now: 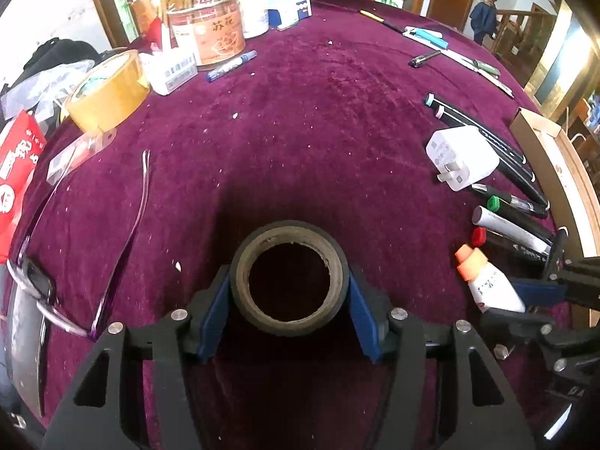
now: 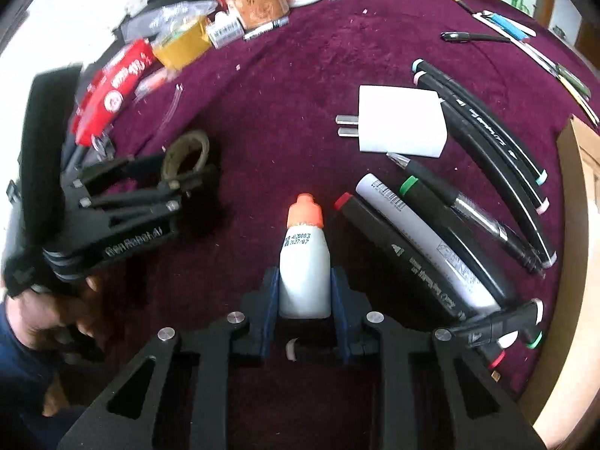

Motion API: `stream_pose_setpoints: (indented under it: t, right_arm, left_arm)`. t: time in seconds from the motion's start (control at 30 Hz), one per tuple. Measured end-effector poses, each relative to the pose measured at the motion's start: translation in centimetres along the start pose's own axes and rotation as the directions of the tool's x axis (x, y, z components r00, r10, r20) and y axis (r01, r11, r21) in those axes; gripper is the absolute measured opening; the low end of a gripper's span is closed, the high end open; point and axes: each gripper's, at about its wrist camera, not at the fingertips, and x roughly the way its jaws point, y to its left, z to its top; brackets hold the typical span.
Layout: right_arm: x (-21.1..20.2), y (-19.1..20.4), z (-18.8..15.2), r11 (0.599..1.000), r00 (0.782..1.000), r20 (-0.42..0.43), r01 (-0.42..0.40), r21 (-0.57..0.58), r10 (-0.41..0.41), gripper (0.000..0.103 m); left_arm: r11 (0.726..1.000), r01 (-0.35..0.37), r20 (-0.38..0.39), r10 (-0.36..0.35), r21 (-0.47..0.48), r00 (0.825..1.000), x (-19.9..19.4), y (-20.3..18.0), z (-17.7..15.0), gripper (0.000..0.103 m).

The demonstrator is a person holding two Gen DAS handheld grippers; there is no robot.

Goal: Organize rigid objects
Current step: 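Grasp the white glue bottle with orange cap using the right tool, then carry the tape roll with the left tool while the right tool carries the glue bottle to the tray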

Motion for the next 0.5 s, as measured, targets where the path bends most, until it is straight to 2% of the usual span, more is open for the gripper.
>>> stream_pose_setpoints:
  t: [0.2, 0.5]
  right_arm:
    - [-2.4, -0.9, -1.0, 0.997, 0.995, 0.071, -0.067, 0.042, 0.063, 0.024]
    - [-3.3, -1.4, -1.9, 0.988, 0.988, 0.099, -0.124, 0.088, 0.115, 0.024]
  left_arm:
    - [1.0, 0.029, 0.014, -0.029, -0.009, 0.999, -1.5, -0.2, -0.9, 0.057]
    - [0.999, 0.025, 0.052, -0.027, 0.03, 0.998, -4.4, -2.4, -1.0, 0.057]
